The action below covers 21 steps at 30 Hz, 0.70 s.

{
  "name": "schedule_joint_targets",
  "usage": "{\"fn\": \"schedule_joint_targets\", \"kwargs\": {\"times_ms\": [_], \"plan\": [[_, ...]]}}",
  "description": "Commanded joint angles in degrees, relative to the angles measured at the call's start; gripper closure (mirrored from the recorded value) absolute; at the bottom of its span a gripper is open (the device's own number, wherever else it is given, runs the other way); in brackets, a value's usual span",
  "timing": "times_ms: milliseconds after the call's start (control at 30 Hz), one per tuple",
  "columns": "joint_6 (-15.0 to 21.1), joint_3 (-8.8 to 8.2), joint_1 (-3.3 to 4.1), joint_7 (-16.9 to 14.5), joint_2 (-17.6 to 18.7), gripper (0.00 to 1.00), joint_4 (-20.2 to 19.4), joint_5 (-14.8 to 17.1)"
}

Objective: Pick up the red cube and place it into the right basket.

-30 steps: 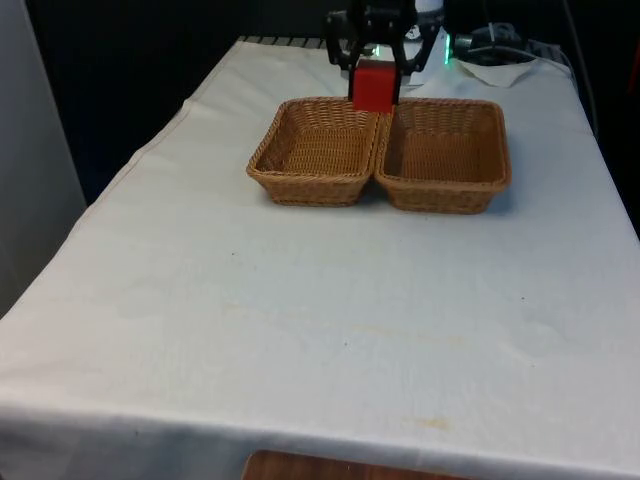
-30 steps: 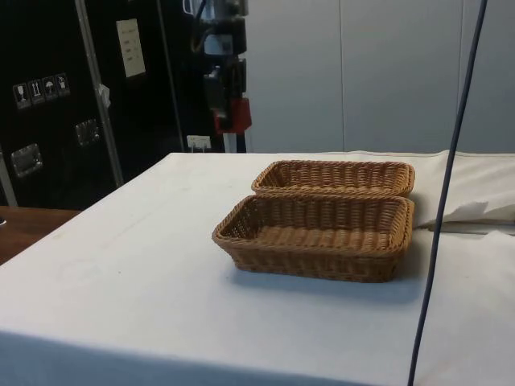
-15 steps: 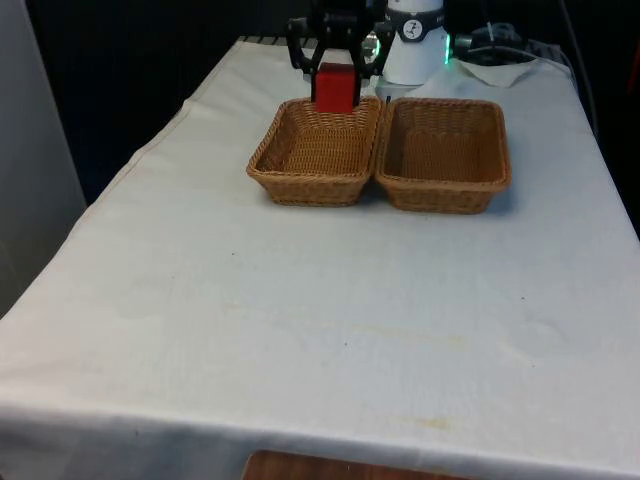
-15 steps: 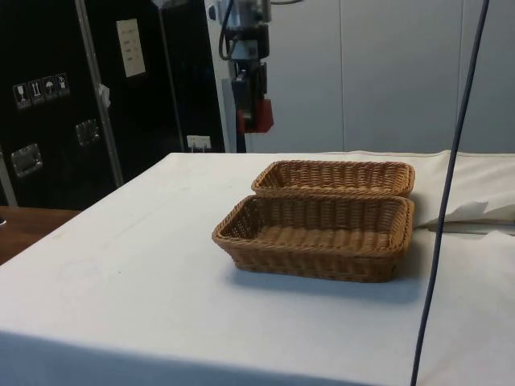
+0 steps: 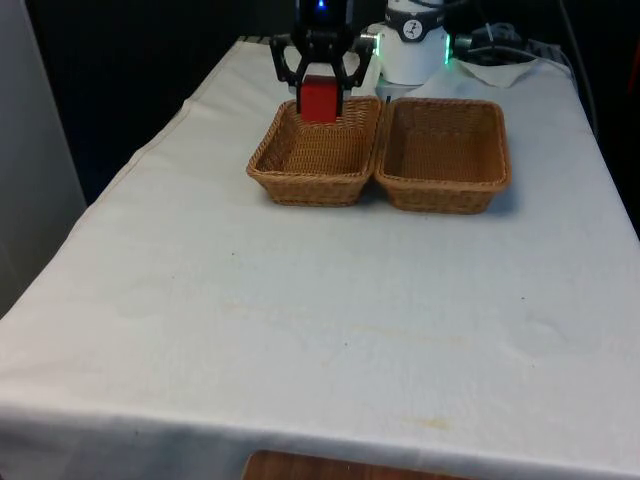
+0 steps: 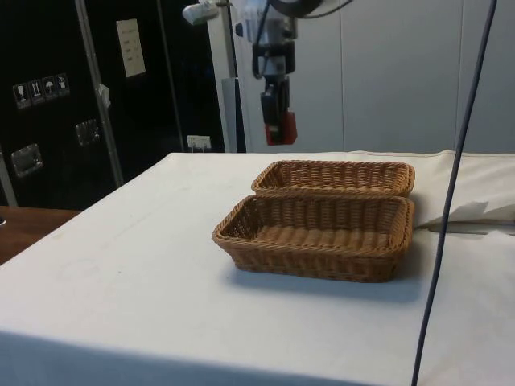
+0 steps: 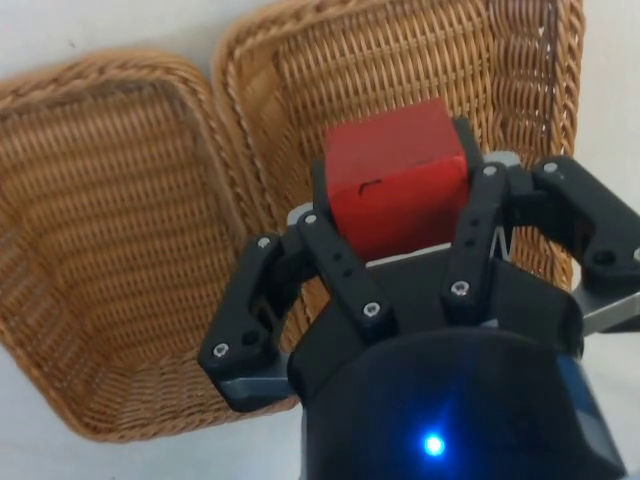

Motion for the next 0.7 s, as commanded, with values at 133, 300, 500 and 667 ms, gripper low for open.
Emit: {"fn": "schedule_joint_targets", "kwargs": {"times_ms": [133, 300, 500, 667], "plan": [[3.84, -0.69, -0.29, -2.06, 0.46, 0.96, -3.04, 0.29], [6.59, -1.09, -0.29, -3.15, 1.15, 0.96, -5.21, 0.34], [10.71, -0.97, -0.4, -3.78, 2.35, 0.96, -7.73, 0.63], [14.61, -0.74, -0.52, -4.24, 4.24, 0.96, -9.68, 0.97]]}}
